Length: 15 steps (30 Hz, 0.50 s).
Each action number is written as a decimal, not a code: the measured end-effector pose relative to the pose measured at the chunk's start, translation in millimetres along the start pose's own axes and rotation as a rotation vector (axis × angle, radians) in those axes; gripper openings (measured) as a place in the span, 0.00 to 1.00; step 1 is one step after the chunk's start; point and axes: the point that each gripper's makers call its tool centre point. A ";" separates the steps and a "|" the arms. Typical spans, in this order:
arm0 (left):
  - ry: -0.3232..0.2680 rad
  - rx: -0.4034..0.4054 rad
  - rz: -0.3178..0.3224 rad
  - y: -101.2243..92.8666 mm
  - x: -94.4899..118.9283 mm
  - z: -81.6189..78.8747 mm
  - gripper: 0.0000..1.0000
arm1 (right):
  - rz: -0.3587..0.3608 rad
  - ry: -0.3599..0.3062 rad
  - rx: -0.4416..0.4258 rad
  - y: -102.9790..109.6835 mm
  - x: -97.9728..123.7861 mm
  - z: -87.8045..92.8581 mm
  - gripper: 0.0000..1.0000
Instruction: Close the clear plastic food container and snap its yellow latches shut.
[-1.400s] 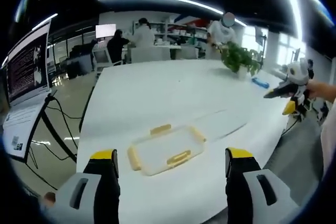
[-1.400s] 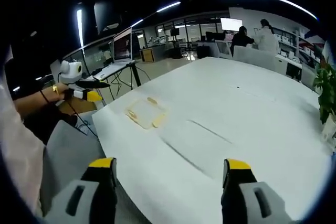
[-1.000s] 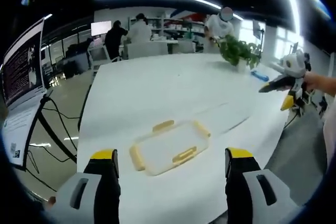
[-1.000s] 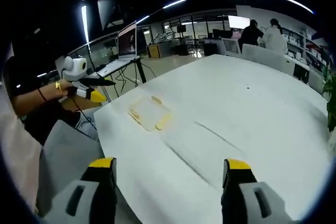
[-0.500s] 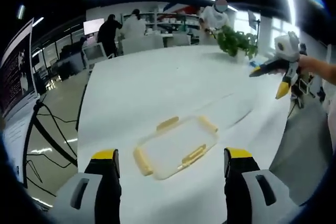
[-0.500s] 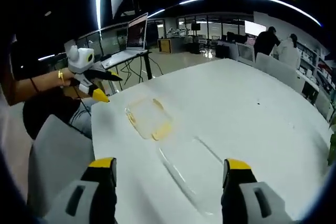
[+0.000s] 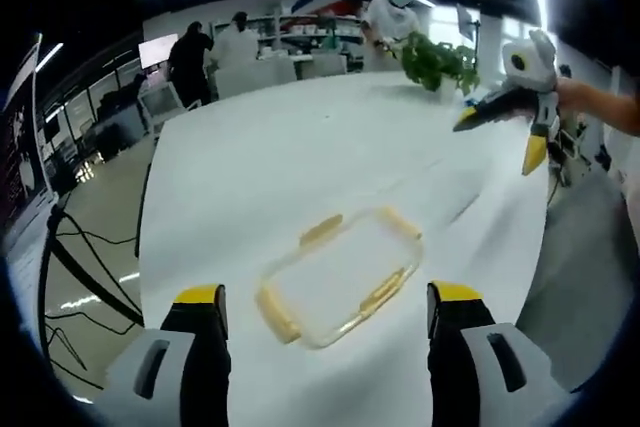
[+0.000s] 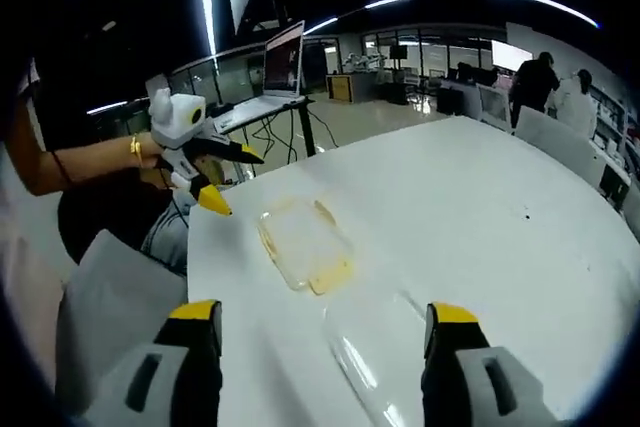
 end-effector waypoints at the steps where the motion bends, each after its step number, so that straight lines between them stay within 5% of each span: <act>1: 0.009 0.008 0.013 0.1 -1.8 3.1 0.81 | -0.006 0.004 0.010 1.2 -4.6 -1.9 0.84; 15: 0.180 -0.153 0.078 14.0 -14.4 22.9 0.81 | -0.087 0.058 0.121 9.9 -42.3 -15.6 0.84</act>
Point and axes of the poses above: the point that each gripper's makers call its tool centre point, and the gripper's own axes: x roughly backward along the fingers, y roughly to its left, z roughly out of its underside, and after that the axes turned 7 degrees about z, right-handed
